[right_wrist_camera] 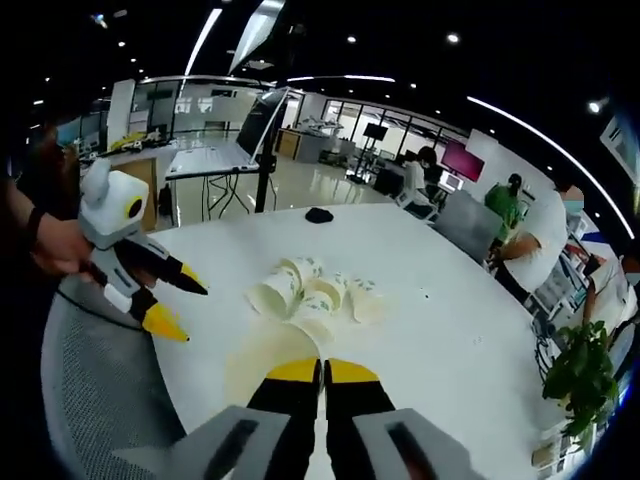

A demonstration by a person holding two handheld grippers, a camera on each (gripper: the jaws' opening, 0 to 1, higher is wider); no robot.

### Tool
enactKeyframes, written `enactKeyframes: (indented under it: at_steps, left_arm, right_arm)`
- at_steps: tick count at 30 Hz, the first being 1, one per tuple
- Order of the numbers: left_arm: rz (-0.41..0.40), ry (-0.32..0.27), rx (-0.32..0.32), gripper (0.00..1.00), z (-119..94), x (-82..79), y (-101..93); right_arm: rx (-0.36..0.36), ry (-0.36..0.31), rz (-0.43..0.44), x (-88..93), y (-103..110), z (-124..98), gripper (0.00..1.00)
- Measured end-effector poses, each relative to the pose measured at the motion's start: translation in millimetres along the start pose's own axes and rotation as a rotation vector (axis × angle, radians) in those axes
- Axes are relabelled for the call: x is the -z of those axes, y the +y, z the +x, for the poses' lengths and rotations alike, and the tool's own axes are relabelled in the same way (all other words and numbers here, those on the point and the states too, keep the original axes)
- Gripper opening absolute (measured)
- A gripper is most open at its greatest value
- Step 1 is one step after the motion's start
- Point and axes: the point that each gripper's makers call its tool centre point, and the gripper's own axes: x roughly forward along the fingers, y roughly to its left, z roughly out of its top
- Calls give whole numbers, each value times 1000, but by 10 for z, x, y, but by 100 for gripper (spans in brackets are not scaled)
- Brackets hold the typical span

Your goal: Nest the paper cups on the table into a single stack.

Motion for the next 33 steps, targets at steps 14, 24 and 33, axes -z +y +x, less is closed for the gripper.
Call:
enactKeyframes:
  at_steps: [14, 24, 33]
  left_arm:
    - [-1, 4, 0, 51, 10, 9, -4]
    - [2, 5, 1, 51, 13, 13, 0]
    - [4, 7, 3, 51, 22, 22, 12]
  right_arm:
    - [-39, 47, 22, 146, 188, 83, 0]
    - [-39, 98, 33, 379, 165, 236, 0]
    - [-30, 132, 58, 509, 113, 360, 1]
